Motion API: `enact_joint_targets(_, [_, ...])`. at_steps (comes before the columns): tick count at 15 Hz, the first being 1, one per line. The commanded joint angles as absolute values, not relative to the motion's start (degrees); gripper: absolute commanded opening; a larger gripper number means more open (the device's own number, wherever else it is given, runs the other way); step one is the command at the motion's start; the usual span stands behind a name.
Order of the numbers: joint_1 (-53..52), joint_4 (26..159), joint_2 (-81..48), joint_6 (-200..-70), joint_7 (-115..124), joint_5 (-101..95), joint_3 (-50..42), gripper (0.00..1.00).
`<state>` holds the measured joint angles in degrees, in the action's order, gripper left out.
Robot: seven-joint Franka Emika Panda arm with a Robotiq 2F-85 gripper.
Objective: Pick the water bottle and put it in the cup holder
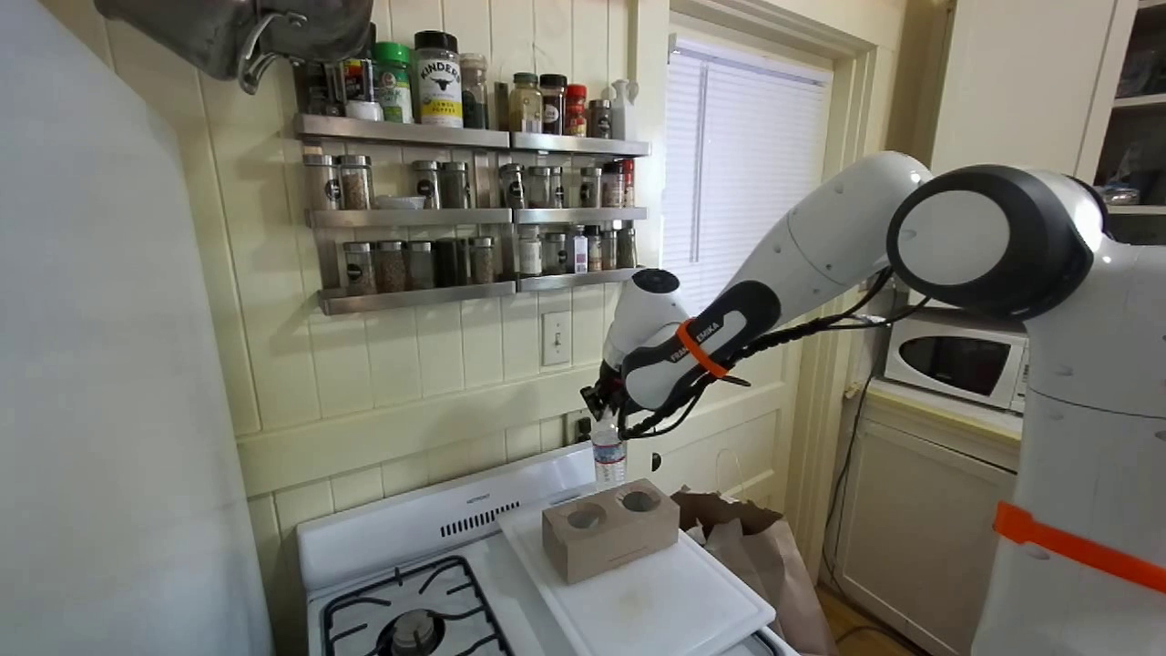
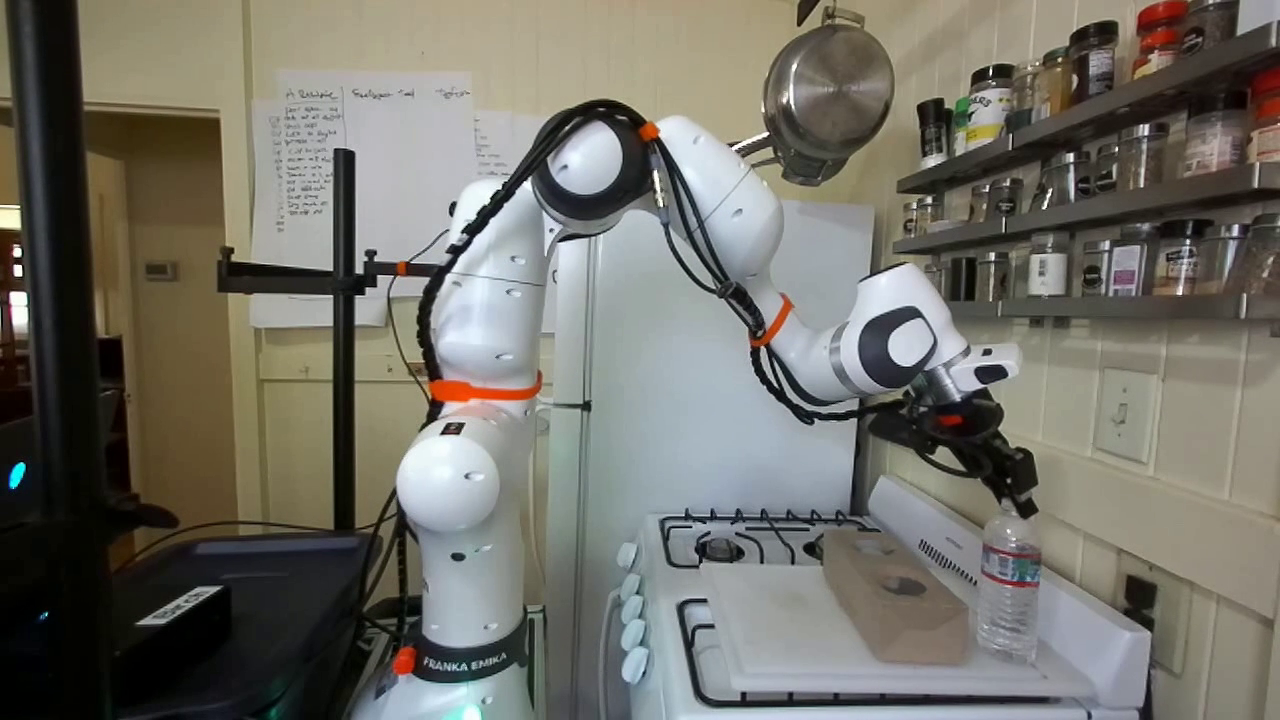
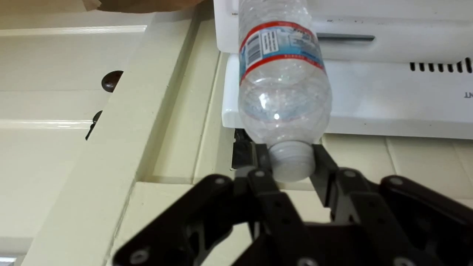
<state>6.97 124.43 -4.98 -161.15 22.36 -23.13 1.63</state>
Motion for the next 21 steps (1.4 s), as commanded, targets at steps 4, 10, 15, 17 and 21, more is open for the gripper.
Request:
enact_joint_targets(4, [6.8,123.9,-4.9,-161.3,24.4,-22.9,1.7,0.08])
enact_joint_targets(10, [6.7,124.0,-2.5,-162.8,25.0,-21.6,2.3,0.08])
enact_joint_targets(15, [6.3,124.6,1.1,-164.0,25.9,-21.7,3.0,0.08])
enact_joint_targets(17, [6.3,125.3,3.2,-164.2,25.5,-21.0,3.4,0.08])
enact_joint_targets(21, [6.0,126.5,6.8,-163.9,25.2,-19.6,3.7,0.08])
